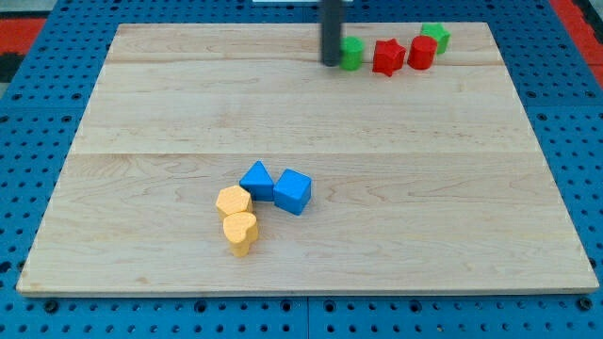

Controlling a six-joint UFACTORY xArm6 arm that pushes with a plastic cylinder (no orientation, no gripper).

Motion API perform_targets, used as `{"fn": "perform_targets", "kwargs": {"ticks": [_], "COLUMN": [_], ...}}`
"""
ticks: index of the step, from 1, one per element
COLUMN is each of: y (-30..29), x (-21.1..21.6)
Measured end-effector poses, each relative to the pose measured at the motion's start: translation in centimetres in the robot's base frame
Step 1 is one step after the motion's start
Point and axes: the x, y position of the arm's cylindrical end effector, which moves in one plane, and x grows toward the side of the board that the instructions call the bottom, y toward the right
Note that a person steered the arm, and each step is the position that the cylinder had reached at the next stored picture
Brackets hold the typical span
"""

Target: Separate the blue cube from the blue triangle

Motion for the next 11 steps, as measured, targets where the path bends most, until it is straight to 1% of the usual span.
{"fn": "perform_targets", "kwargs": {"ticks": [1,3,4,5,6,7,8,9,11], "y": [-4.7,-5.3,-10.5,-19.2,-25.7,-25.7,-19.1,-12.5,-11.2], "x": [0.9,1.2,2.8,8.7,17.9,27.6,33.8,32.2,22.9]}}
